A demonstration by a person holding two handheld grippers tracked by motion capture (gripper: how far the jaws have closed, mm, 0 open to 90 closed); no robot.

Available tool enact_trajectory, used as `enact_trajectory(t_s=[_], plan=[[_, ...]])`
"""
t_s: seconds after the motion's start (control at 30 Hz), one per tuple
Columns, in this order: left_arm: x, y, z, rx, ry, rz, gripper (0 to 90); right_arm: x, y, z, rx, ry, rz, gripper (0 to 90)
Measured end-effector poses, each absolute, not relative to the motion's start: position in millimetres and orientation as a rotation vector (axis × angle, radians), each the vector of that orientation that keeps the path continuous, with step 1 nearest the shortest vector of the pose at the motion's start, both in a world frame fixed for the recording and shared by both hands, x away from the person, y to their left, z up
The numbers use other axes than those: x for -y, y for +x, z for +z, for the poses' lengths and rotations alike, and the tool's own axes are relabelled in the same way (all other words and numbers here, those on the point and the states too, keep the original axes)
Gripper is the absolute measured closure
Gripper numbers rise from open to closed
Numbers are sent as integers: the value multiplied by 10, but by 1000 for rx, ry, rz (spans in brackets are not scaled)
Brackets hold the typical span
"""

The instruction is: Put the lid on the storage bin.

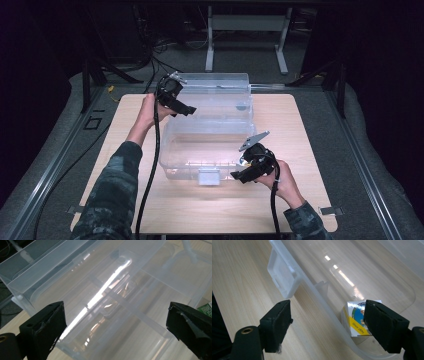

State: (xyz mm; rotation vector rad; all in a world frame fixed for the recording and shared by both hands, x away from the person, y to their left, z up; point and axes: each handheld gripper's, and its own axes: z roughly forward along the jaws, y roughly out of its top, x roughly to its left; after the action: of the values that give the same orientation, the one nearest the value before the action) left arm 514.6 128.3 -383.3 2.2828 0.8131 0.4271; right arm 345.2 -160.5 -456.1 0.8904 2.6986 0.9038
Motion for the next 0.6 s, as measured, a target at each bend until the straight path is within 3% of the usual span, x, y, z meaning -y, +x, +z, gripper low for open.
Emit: enact_trajectory(t_s=[0.3,0.6], plan=[[-1213,5268,-3974,-843,2323,413,94,1585,3451,-4565,-2726,876,926,234],[-1176,5340,-4060,-881,2329,444,277,1550,3450,-4586,-2705,886,914,242]])
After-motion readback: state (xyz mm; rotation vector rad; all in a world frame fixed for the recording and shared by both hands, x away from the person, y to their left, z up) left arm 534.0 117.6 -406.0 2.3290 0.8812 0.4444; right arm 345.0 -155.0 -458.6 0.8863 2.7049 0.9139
